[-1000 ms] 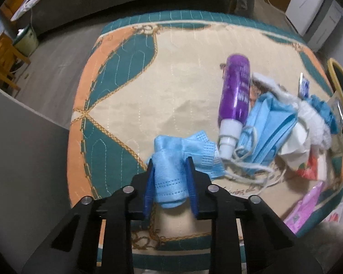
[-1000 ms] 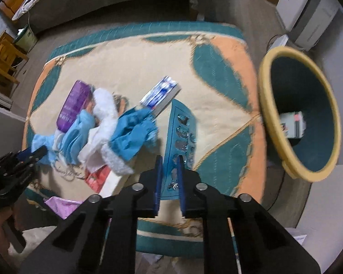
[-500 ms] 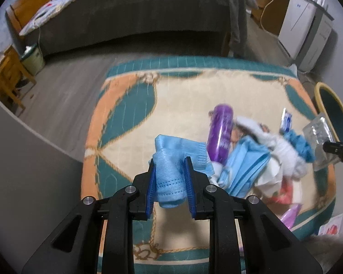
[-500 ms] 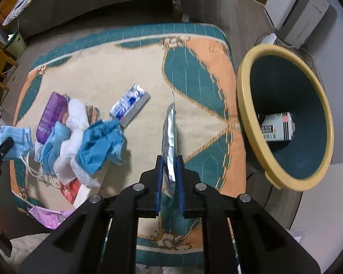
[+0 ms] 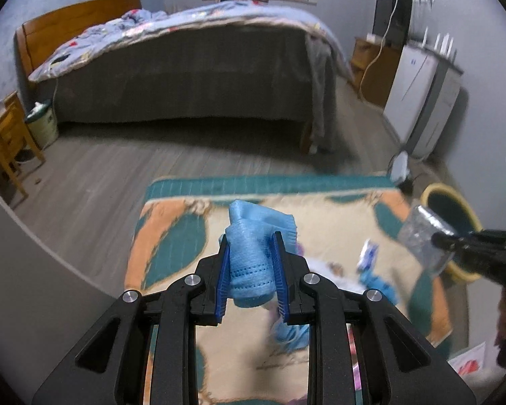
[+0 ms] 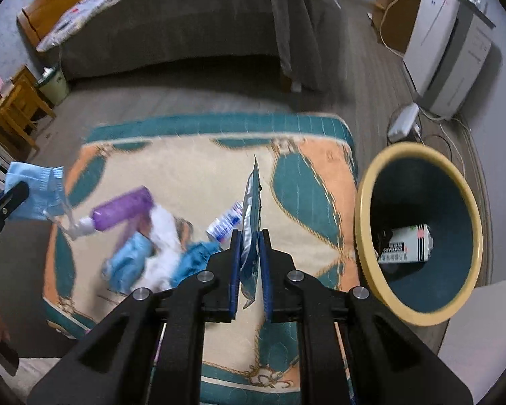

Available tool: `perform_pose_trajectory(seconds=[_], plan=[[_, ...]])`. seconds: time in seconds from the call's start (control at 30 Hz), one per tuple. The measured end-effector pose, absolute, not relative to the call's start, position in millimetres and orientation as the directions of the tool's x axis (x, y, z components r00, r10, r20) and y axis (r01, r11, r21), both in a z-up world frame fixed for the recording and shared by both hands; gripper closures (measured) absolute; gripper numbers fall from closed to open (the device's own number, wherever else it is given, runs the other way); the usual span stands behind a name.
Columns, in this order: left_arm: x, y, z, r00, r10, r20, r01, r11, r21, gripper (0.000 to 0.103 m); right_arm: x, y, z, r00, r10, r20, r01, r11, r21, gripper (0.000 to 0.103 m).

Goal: Collect trash
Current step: 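Grasp the blue face mask with the left tool while the right tool grasps the blue blister, then carry the mask and blister over the bin and open both tools to drop them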

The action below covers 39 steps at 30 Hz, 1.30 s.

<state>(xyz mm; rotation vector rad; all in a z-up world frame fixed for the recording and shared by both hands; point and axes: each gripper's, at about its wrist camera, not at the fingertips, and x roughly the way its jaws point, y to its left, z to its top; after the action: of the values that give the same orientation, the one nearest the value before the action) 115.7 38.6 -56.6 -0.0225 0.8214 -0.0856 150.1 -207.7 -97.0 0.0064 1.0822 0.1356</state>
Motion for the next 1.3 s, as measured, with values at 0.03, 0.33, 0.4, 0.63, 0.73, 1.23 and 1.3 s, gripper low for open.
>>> perform_pose_trajectory(seconds=[0.03,0.33,0.4,0.63,0.73,1.23,1.3], plan=[[115,39,-50,0.689,-0.099,-0.718,0.07,0.995,-0.071,0.079,150,-207,-92,0.475,0.119,-0.872,-0.116,0.991,0.071,0.093],[120,56,-34,0.713,-0.149,-0.685,0.042,0.985,-0.17,0.079,153,-204,-65,0.522,0.182,-0.833,-0.158,0.981,0.115,0.093],[119,53,-31,0.72,-0.148,-0.678,0.048,0.985,-0.164,0.079,153,-205,-61,0.532,0.183,-0.826,-0.162,0.98,0.113,0.093],[117,31,-17,0.747,-0.153,-0.647,0.091,0.987,-0.129,0.079,151,-213,-50,0.559,0.19,-0.807,-0.175,0.979,0.109,0.093],[119,18,-15,0.747,-0.161,-0.645,0.109,0.987,-0.119,0.079,152,-221,-46,0.569,0.187,-0.801,-0.173,0.979,0.106,0.093],[133,-56,-18,0.733,-0.195,-0.652,0.226,0.973,-0.037,0.078,153,-284,-28,0.618,0.16,-0.77,-0.114,0.987,0.114,0.093],[134,-66,-20,0.729,-0.201,-0.654,0.241,0.97,-0.03,0.078,154,-293,-30,0.619,0.155,-0.77,-0.103,0.988,0.116,0.093]])
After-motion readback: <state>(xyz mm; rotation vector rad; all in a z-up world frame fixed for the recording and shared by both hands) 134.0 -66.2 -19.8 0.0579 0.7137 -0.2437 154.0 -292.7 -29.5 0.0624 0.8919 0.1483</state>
